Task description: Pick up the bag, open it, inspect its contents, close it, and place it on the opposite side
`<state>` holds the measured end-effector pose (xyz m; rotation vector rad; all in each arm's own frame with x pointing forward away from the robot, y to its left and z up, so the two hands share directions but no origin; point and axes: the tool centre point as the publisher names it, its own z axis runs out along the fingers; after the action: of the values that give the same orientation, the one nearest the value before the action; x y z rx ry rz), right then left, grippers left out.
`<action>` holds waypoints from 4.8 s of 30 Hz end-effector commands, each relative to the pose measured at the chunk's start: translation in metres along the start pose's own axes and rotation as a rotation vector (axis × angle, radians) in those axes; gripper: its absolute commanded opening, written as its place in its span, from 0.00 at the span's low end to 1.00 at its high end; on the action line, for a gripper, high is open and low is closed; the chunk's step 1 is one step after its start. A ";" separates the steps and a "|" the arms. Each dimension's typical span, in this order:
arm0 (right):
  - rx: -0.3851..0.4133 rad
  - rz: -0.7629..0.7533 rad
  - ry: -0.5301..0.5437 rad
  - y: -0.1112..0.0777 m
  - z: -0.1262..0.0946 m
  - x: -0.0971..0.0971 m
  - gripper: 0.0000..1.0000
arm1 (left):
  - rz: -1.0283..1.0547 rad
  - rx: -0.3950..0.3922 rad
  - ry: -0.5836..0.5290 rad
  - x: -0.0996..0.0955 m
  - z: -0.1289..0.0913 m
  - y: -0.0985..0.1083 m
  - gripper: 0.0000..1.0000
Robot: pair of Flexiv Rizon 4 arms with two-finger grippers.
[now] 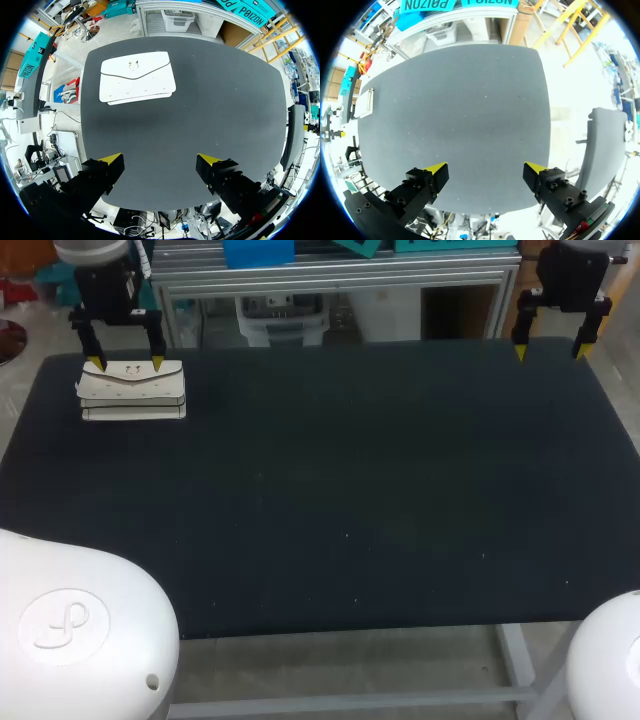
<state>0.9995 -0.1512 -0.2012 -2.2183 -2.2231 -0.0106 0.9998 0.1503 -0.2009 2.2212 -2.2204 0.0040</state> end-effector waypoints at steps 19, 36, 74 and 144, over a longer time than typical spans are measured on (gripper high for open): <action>-0.187 -0.340 0.192 -0.012 0.004 0.011 1.00 | 0.136 -0.021 0.336 -0.015 0.006 -0.002 1.00; -0.325 -1.007 0.357 -0.052 0.044 0.051 1.00 | 0.080 0.067 0.636 -0.065 0.038 -0.014 1.00; -0.376 -1.530 0.367 -0.070 0.120 0.135 1.00 | -0.118 -0.031 0.671 -0.149 0.112 -0.097 1.00; -0.401 -1.639 0.378 -0.083 0.157 0.182 1.00 | 0.030 -0.146 0.895 0.075 0.156 0.017 0.00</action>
<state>0.9185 0.0303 -0.3536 0.1702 -3.0512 -0.7690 1.0060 0.1019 -0.3486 1.5286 -1.6578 0.5813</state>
